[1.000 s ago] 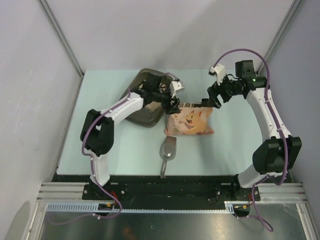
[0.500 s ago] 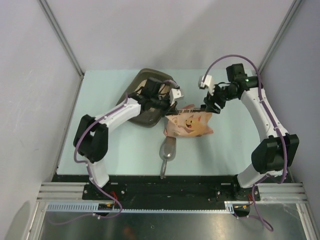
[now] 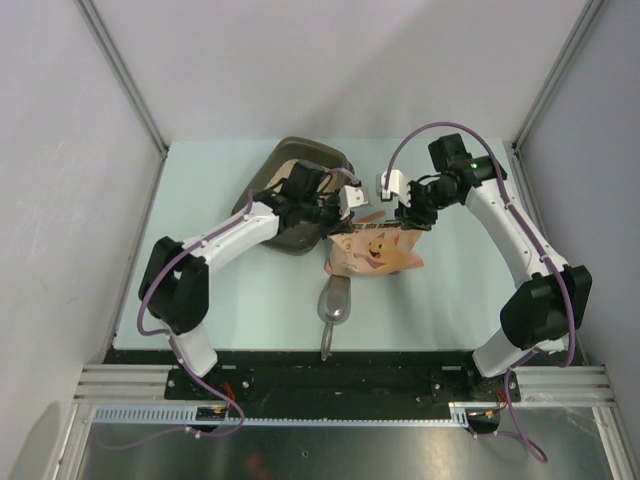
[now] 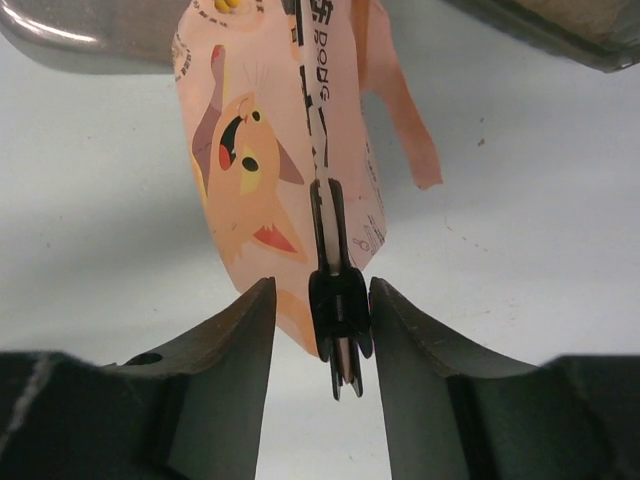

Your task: Fill the litter box with clean litter

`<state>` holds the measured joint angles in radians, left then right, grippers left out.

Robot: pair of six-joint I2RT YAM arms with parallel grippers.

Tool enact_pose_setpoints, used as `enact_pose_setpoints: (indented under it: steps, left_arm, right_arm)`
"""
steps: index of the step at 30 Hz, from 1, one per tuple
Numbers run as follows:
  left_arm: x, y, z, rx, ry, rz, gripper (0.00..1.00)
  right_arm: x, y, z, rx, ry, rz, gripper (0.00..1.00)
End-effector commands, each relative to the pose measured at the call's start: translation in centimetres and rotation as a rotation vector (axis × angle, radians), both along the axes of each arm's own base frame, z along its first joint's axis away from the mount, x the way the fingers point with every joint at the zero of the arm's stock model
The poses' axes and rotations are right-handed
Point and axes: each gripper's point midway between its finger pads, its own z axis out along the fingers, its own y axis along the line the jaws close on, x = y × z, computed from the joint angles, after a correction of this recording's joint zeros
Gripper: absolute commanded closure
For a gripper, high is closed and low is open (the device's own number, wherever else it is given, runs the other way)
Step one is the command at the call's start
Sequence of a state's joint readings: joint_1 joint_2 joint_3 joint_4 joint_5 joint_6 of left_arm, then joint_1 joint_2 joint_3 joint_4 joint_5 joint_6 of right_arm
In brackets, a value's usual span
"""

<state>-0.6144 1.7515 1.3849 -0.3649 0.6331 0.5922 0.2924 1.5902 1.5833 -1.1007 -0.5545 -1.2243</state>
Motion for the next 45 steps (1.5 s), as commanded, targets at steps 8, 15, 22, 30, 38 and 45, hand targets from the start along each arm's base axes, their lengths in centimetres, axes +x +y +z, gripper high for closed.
enact_pose_setpoints:
  steps: [8,15,22,30,38,45]
  left_arm:
    - [-0.1,0.1,4.6,-0.064,-0.140,-0.041,1.00]
    - [-0.1,0.1,4.5,-0.061,-0.143,-0.041,1.00]
    - [0.0,0.1,4.5,-0.061,-0.143,-0.040,1.00]
    - [0.0,0.1,4.4,-0.057,-0.142,-0.038,1.00]
    - [0.1,0.1,4.3,-0.055,-0.136,-0.029,1.00]
    - [0.1,0.0,3.7,-0.054,-0.109,-0.021,1.00]
  right_arm:
    - [0.5,-0.9,-0.3,-0.038,-0.027,-0.031,0.55]
    - [1.1,-0.6,-0.2,-0.035,-0.046,-0.033,0.61]
    - [0.9,-0.4,-0.7,-0.041,-0.033,-0.026,0.60]
    - [0.9,-0.3,-1.3,-0.047,-0.019,-0.022,0.76]
    - [1.4,-0.6,0.9,-0.005,-0.075,-0.053,1.00]
    - [1.5,-3.1,5.0,0.148,-0.047,-0.213,1.00]
